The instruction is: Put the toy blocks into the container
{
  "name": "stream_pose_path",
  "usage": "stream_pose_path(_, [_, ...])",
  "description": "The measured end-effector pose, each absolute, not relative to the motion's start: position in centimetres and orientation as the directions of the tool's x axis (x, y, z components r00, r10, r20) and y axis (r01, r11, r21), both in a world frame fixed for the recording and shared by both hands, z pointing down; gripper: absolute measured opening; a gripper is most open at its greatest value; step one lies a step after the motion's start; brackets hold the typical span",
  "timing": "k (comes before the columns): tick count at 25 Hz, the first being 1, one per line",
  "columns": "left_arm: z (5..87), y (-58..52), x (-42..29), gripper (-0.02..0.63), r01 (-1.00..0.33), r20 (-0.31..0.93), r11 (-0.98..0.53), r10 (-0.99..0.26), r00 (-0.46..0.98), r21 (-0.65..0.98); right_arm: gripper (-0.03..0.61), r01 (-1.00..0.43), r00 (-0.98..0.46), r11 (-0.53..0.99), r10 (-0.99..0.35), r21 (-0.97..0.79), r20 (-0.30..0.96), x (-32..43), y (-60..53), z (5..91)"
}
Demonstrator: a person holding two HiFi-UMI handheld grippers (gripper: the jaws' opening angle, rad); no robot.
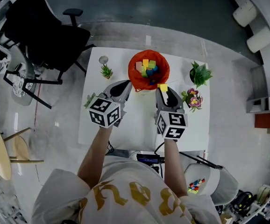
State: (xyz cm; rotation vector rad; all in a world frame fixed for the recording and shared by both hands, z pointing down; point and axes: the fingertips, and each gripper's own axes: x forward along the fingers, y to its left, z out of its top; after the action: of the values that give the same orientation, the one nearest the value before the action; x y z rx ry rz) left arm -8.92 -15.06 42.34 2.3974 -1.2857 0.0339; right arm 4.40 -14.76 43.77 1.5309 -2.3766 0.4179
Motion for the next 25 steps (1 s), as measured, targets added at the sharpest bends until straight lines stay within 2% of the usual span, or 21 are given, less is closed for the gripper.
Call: stream_pose_path(25, [44.9, -18.4, -8.2, 0.0, -0.772, 0.217, -0.499, -0.765, 0.606, 0.394, 0.172, -0.907, -0.393, 0.42, -0.821, -0.028, 0.413, 2.7, -19.5, 46.0])
